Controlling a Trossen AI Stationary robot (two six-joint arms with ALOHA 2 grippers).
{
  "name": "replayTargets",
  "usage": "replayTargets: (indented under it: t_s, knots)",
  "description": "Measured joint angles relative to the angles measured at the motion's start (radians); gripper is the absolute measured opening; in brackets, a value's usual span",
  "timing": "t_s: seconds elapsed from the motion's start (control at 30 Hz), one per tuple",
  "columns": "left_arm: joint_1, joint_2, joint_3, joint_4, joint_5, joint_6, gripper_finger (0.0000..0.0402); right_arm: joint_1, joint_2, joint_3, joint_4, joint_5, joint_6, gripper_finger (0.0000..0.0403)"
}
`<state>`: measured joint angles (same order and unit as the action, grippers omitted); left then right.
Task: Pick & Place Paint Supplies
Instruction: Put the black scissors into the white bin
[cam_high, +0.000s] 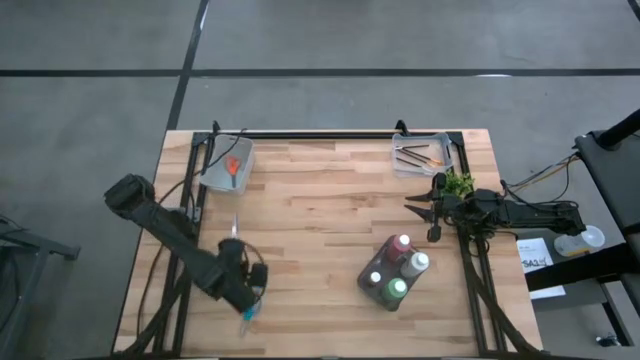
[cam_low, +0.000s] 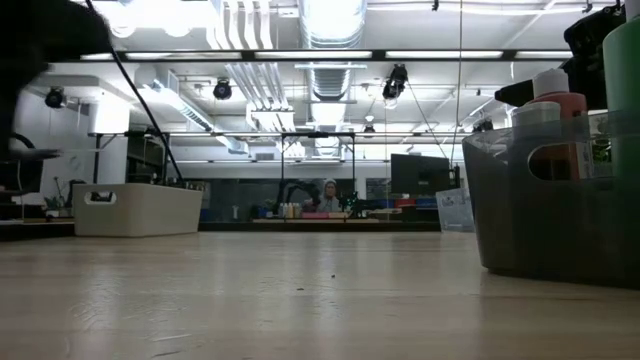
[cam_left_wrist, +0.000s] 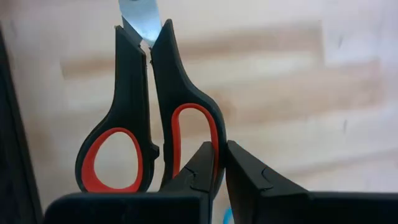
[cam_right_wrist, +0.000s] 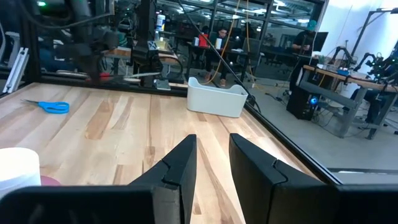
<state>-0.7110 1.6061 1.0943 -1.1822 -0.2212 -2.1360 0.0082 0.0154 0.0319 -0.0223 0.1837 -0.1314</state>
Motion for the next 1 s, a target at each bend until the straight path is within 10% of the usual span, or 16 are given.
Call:
replayTargets:
  t_s: [1.0]
  knots:
    - [0.994,-0.262,-0.002,-0.046,-0.284,1.162,0.0028,0.0,0.0,0.0,0.0,0.0,0.0,0.009]
